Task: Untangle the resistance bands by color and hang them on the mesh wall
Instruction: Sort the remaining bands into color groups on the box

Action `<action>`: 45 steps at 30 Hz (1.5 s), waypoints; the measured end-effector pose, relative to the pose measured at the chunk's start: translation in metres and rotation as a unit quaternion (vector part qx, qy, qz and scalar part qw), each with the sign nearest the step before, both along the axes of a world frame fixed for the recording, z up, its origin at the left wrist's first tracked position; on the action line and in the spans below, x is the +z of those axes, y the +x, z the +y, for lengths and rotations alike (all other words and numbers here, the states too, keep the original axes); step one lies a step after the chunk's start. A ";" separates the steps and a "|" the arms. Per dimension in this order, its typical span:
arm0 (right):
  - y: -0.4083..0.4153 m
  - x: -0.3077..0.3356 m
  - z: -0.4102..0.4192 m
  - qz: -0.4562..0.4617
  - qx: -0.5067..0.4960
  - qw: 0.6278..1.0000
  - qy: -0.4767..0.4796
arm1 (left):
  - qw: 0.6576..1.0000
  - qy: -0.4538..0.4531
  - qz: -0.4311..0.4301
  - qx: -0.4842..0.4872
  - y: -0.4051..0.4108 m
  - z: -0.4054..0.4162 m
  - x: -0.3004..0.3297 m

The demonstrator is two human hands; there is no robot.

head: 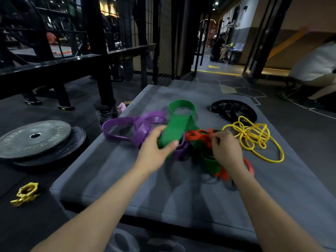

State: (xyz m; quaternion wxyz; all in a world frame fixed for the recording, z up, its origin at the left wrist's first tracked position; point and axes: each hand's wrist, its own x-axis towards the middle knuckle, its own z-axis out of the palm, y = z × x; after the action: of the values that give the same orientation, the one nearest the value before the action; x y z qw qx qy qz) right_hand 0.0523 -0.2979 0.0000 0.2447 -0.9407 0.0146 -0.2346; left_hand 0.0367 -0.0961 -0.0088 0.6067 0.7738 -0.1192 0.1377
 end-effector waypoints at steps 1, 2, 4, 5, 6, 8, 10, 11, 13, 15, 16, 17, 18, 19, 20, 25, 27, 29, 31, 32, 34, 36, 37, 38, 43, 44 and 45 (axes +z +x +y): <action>0.001 0.002 0.001 0.007 0.022 0.999 0.047 | 0.995 0.094 -0.019 -0.023 -0.004 -0.006 -0.006; 0.000 0.006 0.003 0.030 0.036 0.994 0.100 | 0.978 0.199 -0.035 -0.046 -0.010 -0.011 -0.012; -0.003 0.010 0.006 0.086 0.050 0.980 0.173 | 0.921 0.373 -0.057 -0.098 -0.021 -0.021 -0.020; -0.005 0.009 0.007 0.107 0.054 0.981 0.154 | 0.894 0.428 -0.059 -0.121 -0.026 -0.026 -0.022; -0.007 0.007 0.006 0.120 0.055 0.986 0.103 | 0.873 0.463 -0.061 -0.137 -0.030 -0.029 -0.021; -0.009 0.003 0.005 0.136 0.049 0.989 0.022 | 0.856 0.489 -0.066 -0.152 -0.032 -0.033 -0.016; -0.008 0.001 0.004 0.136 0.029 0.990 0.008 | 0.884 0.440 -0.025 -0.153 -0.025 -0.031 -0.010; -0.007 0.001 0.003 0.136 0.022 0.990 0.010 | 0.897 0.419 -0.003 -0.139 -0.018 -0.028 -0.009; -0.005 0.002 0.003 0.123 0.011 0.992 0.023 | 0.899 0.431 0.029 -0.080 0.000 -0.020 -0.011; -0.002 0.003 0.005 0.103 -0.004 0.994 0.037 | 0.887 0.458 0.059 -0.022 0.016 -0.014 -0.015; -0.001 0.004 0.006 0.098 -0.014 0.995 0.033 | 0.877 0.476 0.069 -0.005 0.021 -0.015 -0.015; 0.000 0.005 0.007 0.095 -0.023 0.995 0.024 | 0.863 0.500 0.070 0.007 0.025 -0.017 -0.014; 0.001 0.006 0.008 0.093 -0.032 0.995 0.017 | 0.850 0.523 0.059 0.019 0.027 -0.020 -0.011; 0.002 0.007 0.009 0.090 -0.039 0.995 0.014 | 0.837 0.544 0.041 0.031 0.029 -0.023 -0.009; 0.003 0.008 0.009 0.087 -0.046 0.995 0.019 | 0.827 0.560 0.017 0.039 0.031 -0.026 -0.006; 0.007 0.012 0.002 0.065 -0.078 0.993 0.060 | 0.777 0.621 -0.094 0.036 0.047 -0.034 -0.007; 0.008 0.011 0.000 0.065 -0.079 0.992 0.070 | 0.756 0.646 -0.101 0.034 0.048 -0.039 -0.014; 0.008 0.010 0.002 0.065 -0.076 0.993 0.060 | 0.768 0.634 -0.082 0.045 0.052 -0.041 -0.019; 0.006 0.009 0.007 0.060 -0.071 0.995 0.043 | 0.835 0.547 -0.029 0.064 0.063 -0.041 -0.023; 0.005 0.010 0.009 0.057 -0.068 0.995 0.036 | 0.883 0.465 0.011 0.064 0.068 -0.041 -0.020; 0.004 0.011 0.011 0.054 -0.067 0.996 0.020 | 0.974 0.207 0.088 0.033 0.073 -0.044 -0.003; 0.005 0.012 0.011 0.053 -0.075 0.996 0.014 | 0.989 -0.026 0.146 -0.003 0.074 -0.047 0.028; 0.005 0.012 0.010 0.053 -0.078 0.995 0.017 | 0.984 -0.086 0.158 -0.016 0.075 -0.046 0.043; 0.005 0.012 0.010 0.053 -0.079 0.995 0.020 | 0.982 -0.103 0.160 -0.021 0.077 -0.044 0.057; 0.004 0.011 0.011 0.060 -0.069 0.996 0.008 | 0.976 -0.152 0.131 0.085 0.087 0.002 0.077; 0.004 0.012 0.012 0.061 -0.068 0.996 0.004 | 0.974 -0.147 0.127 0.116 0.088 0.015 0.076; 0.003 0.013 0.013 0.061 -0.068 0.996 0.002 | 0.976 -0.113 0.119 0.146 0.084 0.025 0.074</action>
State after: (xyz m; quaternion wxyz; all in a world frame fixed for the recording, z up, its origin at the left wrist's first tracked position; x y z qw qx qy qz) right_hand 0.0552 -0.2844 0.0131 0.2287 -0.9495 0.0937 -0.1931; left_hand 0.1206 -0.0708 0.0653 0.6731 0.7204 0.0849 0.1441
